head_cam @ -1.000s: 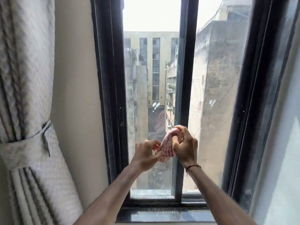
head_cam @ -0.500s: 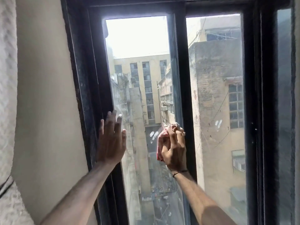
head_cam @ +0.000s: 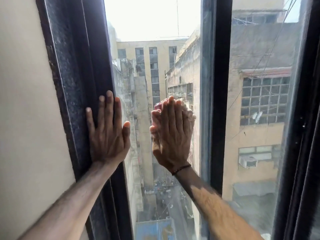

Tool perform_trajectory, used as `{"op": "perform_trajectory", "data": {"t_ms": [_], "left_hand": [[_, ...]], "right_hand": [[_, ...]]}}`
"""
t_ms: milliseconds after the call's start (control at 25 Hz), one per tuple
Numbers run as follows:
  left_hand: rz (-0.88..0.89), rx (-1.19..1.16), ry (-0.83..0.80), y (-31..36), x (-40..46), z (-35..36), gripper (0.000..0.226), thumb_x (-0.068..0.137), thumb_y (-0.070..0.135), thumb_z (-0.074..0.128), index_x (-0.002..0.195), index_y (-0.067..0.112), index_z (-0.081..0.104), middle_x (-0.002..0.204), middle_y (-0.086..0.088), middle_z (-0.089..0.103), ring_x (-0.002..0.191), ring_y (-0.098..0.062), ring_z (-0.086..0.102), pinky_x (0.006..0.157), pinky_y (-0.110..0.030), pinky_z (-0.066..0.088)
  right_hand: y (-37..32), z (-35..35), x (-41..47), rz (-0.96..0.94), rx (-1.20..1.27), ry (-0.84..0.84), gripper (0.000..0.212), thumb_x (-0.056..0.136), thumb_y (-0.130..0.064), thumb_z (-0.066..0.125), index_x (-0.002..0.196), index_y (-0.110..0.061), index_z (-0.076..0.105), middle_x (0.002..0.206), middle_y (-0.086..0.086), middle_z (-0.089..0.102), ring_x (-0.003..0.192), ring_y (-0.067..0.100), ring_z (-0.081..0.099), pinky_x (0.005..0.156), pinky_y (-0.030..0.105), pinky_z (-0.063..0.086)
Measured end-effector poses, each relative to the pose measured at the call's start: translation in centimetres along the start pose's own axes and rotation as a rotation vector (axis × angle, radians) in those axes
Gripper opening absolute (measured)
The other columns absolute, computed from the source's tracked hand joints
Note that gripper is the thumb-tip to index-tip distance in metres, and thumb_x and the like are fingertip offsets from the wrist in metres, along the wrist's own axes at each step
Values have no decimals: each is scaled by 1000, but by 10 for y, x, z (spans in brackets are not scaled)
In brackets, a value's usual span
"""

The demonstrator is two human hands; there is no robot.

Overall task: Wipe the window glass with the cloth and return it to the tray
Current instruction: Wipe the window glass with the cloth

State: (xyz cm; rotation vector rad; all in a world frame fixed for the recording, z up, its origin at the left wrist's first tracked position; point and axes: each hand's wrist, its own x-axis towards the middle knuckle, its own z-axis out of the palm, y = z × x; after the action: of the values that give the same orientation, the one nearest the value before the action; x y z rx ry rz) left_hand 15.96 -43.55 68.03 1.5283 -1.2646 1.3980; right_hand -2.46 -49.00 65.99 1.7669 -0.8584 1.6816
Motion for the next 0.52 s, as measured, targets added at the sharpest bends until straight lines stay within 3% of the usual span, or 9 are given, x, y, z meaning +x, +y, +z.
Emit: {"op": "perform_trajectory", "data": {"t_ms": [120,200,280,400,480,520], "left_hand": [[-18,-30,-18,2,1,-3,73,109,47,17,172,14,4,182,-6,1,169,-24,-1,136,-53,-6],[-13,-54,-25,5,1,-8,76,107,48,20,172,15,4,182,-7,3,169,-24,-1,135,-55,-3],[-25,-62,-30,5,4,-12,77,106,49,22,172,15,1,182,-7,4,168,-21,-5,135,-53,-5],[-26,-60,-13,6,0,-9,76,107,47,22,172,15,1,182,-5,-1,168,-20,-7,135,-51,-10],[-31,-44,-14,5,1,-8,75,107,47,21,172,14,1,181,-3,-5,168,-20,-8,135,-50,-10],[-35,-62,-24,3,1,-10,74,107,47,20,172,14,2,182,-4,-3,168,-20,-7,135,-49,-10]], "right_hand": [[1,-7,-37,-349,-26,-232,65,110,-28,45,169,-9,25,178,14,23,166,32,24,131,55,33],[33,-33,-51,-491,-91,-290,60,108,-27,48,164,-8,36,172,15,38,161,33,36,123,55,45],[60,-45,-34,-368,-121,-237,61,107,-28,48,162,-3,39,170,20,40,160,37,38,125,60,41],[44,-28,14,-27,-151,-95,65,108,-27,46,165,0,32,177,20,24,166,37,23,136,57,20],[14,-7,11,-98,-111,-110,63,110,-28,43,167,-4,30,179,17,19,167,34,20,135,56,22],[10,-5,-10,-268,-102,-193,61,112,-31,39,168,-7,29,179,14,18,167,32,21,134,56,26]]}}
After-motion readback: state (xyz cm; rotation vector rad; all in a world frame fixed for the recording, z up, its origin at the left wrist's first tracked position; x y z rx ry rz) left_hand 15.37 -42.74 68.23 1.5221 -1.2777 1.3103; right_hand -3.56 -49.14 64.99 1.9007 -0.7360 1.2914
